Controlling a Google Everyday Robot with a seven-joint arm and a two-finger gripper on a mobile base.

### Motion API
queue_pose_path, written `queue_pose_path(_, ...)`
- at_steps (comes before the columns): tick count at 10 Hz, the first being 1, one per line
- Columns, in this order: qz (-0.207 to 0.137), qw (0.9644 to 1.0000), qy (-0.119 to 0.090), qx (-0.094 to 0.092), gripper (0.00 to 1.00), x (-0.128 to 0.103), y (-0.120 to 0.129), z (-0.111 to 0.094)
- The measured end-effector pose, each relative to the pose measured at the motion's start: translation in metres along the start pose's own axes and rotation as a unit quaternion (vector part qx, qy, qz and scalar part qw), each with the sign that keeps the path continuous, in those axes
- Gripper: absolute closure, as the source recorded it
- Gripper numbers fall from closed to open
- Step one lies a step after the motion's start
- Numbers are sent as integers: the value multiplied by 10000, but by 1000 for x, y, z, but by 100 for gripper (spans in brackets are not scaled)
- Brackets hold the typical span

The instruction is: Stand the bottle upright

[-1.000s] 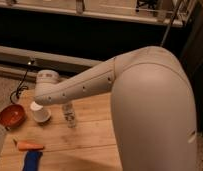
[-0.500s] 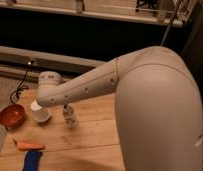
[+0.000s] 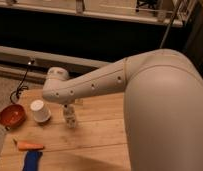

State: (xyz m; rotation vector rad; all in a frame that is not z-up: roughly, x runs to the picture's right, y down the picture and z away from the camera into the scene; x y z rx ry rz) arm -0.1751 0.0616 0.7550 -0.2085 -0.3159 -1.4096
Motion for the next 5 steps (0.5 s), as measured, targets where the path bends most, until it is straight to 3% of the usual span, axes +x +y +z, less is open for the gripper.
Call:
queue_pose_path(1, 119, 9998, -110, 113, 20, 1, 0, 0)
queue_pose_path(5, 124, 9997, -138, 146, 20, -1, -3, 0)
